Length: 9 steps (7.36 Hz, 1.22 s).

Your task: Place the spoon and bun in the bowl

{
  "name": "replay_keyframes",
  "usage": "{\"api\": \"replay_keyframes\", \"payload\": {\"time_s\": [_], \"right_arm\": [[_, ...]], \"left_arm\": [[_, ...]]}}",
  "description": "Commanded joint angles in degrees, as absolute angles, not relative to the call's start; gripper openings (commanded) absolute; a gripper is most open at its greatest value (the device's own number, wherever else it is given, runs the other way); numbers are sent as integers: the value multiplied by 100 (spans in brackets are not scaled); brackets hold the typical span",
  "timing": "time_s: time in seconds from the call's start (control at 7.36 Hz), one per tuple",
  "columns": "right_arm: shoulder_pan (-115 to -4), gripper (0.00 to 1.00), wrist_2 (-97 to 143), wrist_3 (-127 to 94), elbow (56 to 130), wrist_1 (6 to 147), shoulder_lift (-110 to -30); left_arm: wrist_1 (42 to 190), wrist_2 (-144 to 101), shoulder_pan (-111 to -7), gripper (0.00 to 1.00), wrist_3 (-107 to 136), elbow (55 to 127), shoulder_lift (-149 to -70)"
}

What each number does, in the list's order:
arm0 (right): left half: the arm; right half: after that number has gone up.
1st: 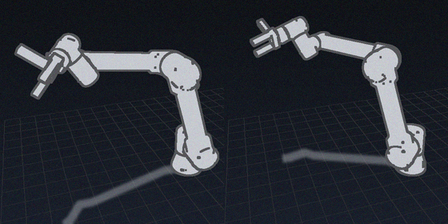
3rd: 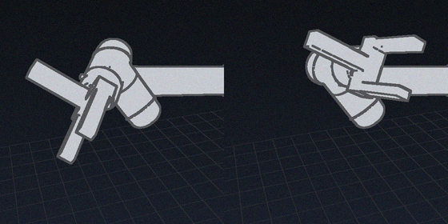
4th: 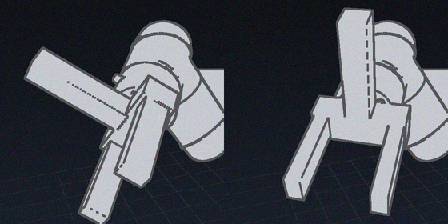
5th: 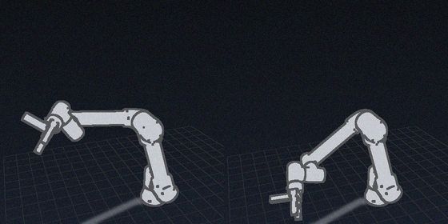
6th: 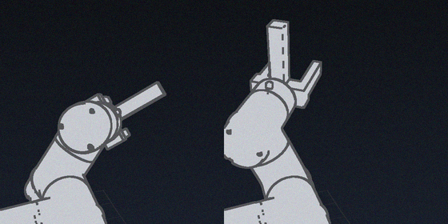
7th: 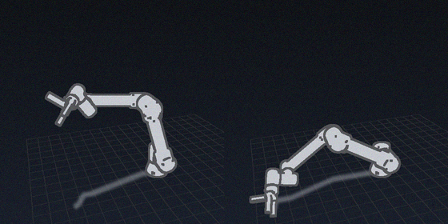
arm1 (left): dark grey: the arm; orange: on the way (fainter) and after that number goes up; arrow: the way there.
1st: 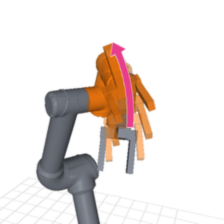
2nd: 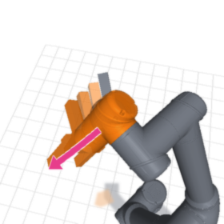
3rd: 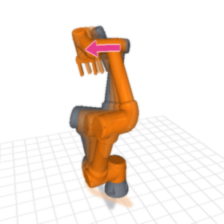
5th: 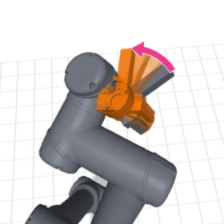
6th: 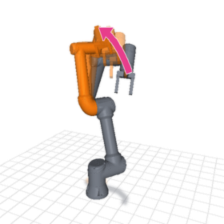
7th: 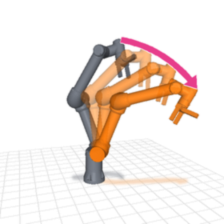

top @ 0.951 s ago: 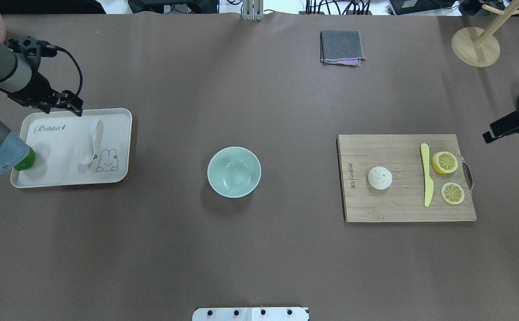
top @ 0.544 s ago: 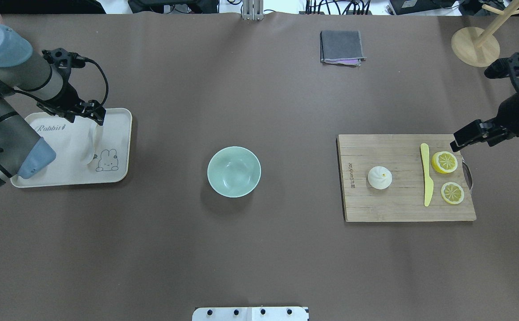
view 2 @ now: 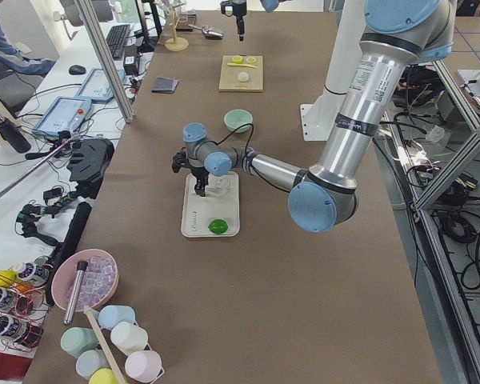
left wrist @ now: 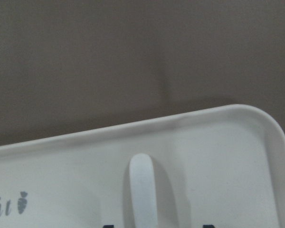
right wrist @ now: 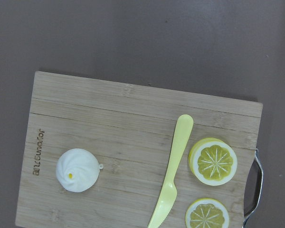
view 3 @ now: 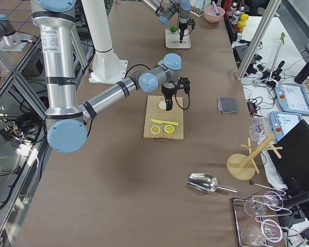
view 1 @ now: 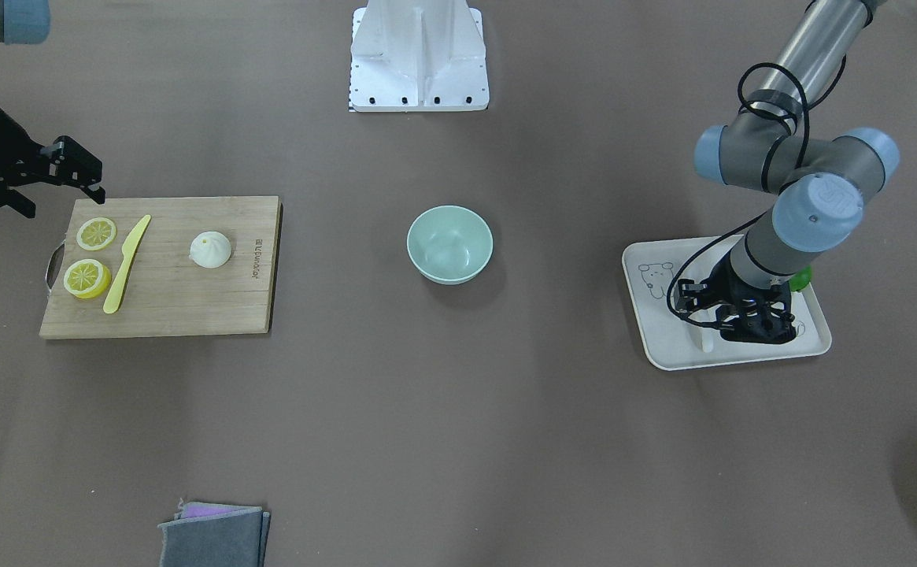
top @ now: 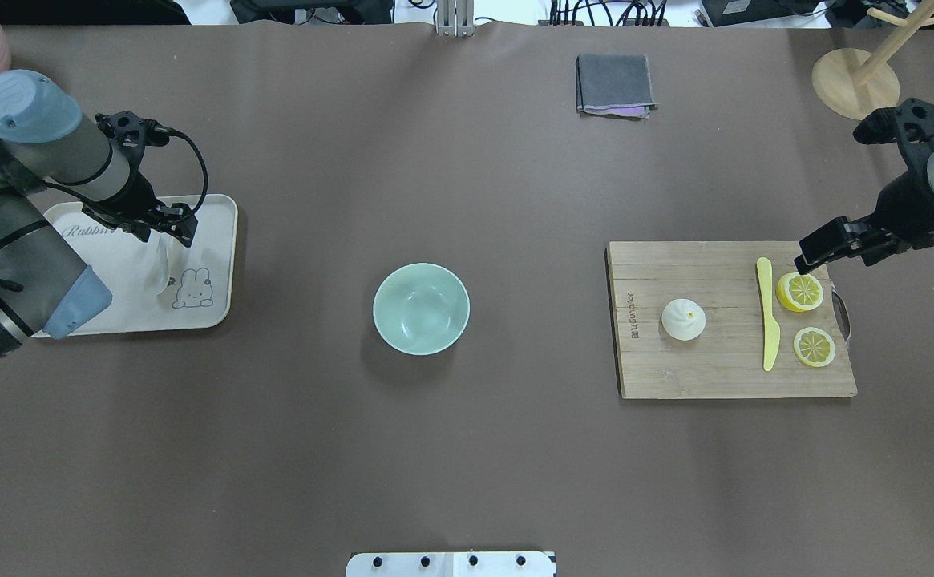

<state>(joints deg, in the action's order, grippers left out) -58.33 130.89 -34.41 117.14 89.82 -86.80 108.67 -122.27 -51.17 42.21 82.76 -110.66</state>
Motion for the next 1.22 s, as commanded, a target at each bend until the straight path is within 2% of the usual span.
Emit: {"api": "replay_keyframes", "payload": {"time_s": [0.0, 0.54, 1.09], "right_arm": [[-5836, 96, 13096, -3454, 11716, 8982, -8675], [-5591, 94, 12921, -3664, 11559, 8982, -8351], [-4905, 93, 12375, -4025, 11496, 8982, -8165]], "left_arm": [[10872, -12243, -5106, 1, 4254, 8271, -11057], [10846, -12595, -5098, 0, 4385, 8866, -11328], [10828, -11948, -3994, 0, 6447, 8904, -12672]]}}
